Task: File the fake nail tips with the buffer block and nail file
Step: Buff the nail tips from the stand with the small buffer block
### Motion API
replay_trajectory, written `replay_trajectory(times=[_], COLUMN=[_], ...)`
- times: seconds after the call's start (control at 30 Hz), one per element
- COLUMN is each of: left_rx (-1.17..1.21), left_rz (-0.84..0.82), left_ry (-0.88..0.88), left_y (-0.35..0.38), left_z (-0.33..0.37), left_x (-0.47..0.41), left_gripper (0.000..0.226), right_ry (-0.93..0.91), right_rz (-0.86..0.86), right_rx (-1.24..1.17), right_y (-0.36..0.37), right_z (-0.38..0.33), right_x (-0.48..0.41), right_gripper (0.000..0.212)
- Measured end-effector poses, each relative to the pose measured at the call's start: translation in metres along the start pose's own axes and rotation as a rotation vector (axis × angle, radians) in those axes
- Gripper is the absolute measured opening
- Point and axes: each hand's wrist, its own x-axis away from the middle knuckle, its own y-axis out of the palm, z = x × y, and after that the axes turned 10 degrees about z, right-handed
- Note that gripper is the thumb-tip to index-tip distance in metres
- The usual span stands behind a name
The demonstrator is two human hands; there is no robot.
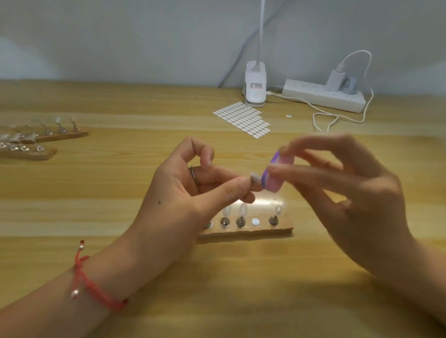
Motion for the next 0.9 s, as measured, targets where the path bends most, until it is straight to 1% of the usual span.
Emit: replay_trajectory(times=[0.03, 0.1, 0.17, 0.27, 0.3, 0.37, 0.4, 0.5, 0.57, 0.63, 0.67, 0.77, 0.83, 0.9], left_rx=[0.004, 0.015, 0.018, -0.026, -0.036, -0.034, -0.035, -0.062, -0.062, -0.033, -0.007, 0.077, 0.118, 0.137], left_rz=[-0.004, 0.0, 0.002, -0.016, -0.01, 0.009, 0.011, -0.006, 0.003, 0.023, 0.032, 0.017, -0.007, -0.007], left_ry=[0.001, -0.02, -0.018, 0.023, 0.023, 0.02, 0.023, 0.045, 0.028, 0.011, 0.013, 0.028, 0.003, -0.021], left_y=[0.0, 0.0, 0.001, 0.002, 0.002, 0.002, 0.002, 0.001, 0.002, 0.002, 0.001, 0.001, 0.004, 0.006], left_z=[-0.001, -0.002, -0.003, -0.002, -0.002, -0.002, -0.001, -0.001, -0.002, -0.002, -0.001, -0.001, -0.002, -0.003], left_x=[0.0, 0.0, 0.0, 0.001, 0.002, 0.003, 0.003, 0.003, 0.004, 0.003, 0.001, 0.001, 0.003, 0.004], left_gripper=[0.039, 0.038, 0.037, 0.036, 0.035, 0.035, 0.035, 0.037, 0.038, 0.039, 0.043, 0.045, 0.045, 0.045], right_ry=[0.019, -0.013, -0.045, 0.047, 0.044, -0.031, -0.046, 0.027, 0.019, -0.068, -0.09, -0.066, -0.091, -0.1], right_rz=[0.003, -0.06, -0.072, 0.012, -0.009, -0.074, -0.069, 0.035, -0.012, -0.086, -0.093, -0.034, -0.062, -0.066], right_rx=[0.003, 0.009, 0.014, 0.0, -0.002, 0.006, 0.01, 0.033, 0.006, 0.049, 0.081, 0.102, 0.075, 0.08], right_y=[0.0, 0.004, 0.004, 0.0, 0.0, 0.003, 0.002, -0.001, 0.003, 0.006, 0.004, -0.002, 0.002, 0.007], right_z=[0.001, -0.003, -0.004, -0.002, -0.004, -0.009, -0.009, -0.004, -0.01, -0.015, -0.013, -0.009, -0.014, -0.017], right_x=[0.001, 0.007, 0.007, 0.003, 0.006, 0.009, 0.008, 0.0, 0.004, 0.008, 0.007, 0.004, 0.008, 0.012], right_gripper=[0.023, 0.03, 0.026, 0.025, 0.026, 0.024, 0.022, 0.023, 0.016, 0.019, 0.021, 0.022, 0.03, 0.026])
